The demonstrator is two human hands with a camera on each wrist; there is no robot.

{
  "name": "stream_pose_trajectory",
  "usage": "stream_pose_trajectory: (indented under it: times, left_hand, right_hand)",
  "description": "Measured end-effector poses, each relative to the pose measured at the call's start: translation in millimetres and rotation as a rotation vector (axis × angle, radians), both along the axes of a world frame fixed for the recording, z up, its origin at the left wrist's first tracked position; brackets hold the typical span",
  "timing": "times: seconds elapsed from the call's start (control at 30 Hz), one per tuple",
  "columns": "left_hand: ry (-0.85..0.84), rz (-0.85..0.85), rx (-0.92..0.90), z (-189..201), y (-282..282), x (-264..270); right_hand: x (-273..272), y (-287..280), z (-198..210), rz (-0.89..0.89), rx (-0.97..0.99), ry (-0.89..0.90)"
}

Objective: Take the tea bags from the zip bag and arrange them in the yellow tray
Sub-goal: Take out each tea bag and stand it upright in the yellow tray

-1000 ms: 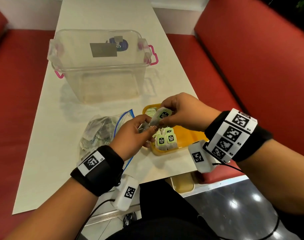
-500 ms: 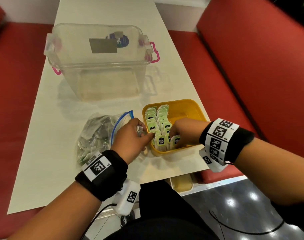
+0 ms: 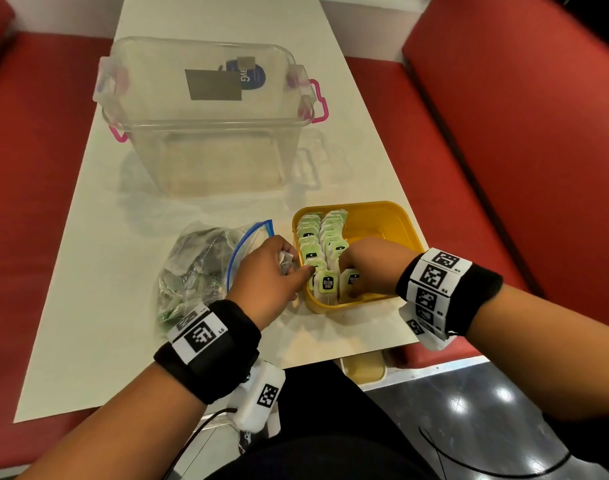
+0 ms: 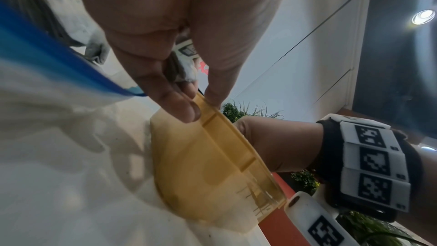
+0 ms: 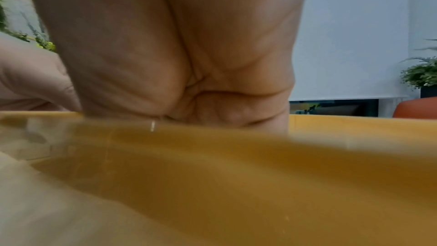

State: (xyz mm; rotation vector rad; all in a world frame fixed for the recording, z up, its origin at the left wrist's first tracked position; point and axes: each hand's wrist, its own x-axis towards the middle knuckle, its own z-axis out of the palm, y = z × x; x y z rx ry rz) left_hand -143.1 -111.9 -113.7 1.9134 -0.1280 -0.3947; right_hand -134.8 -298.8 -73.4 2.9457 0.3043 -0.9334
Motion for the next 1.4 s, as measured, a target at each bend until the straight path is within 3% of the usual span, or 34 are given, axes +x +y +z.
stream_pose_trajectory:
  times: [0.27,0.53,0.67,0.77,0.87,1.0,1.13,1.3,1.4]
  left_hand:
    - [0.001,0.000,-0.012,0.8,-0.6,-1.0]
    - [0.036,0.038,-0.062,4.9,0.7,-2.5]
    - [0.186,0.148,-0.353,18.7,1.3,-1.8]
    - [0.352,0.167,-0.578,26.9,3.2,2.7]
    - [0.433,0.092,-0.668,32.8,1.6,3.9]
    - [0.461,-0.095,-0.646,38.8,-4.1,-1.1]
    - [0.477,-0.150,-0.611,40.6,-6.2,-4.7]
    - [0.435,-0.192,-0.551,43.6,-5.3,-4.5]
    - [0.334,-0.127,-0.478,38.5,-4.8,-2.8]
  right_hand:
    - [-1.7,-5.0,10.7,-0.251,0.085,-0.116]
    - [-1.7,-4.4,2.9,-0.306,0.108,-0.062]
    - [0.3,-13.0,16.6,-0.370,0.216,-0.133]
    - [2.9,-10.0,36.4,-0.296,0.300,-0.281]
    - [1.4,8.0,56.0,-0.193,0.464,-0.320]
    - [-5.2,32.0,67.7,-0.079,0.603,-0.296]
    - [-8.4,38.1,65.7,-0.013,0.615,-0.308]
    - [-12.4,34.5,63.0,-0.050,0.665,-0.294]
    - [-10.0,24.4,58.4,-0.178,0.730,-0.331]
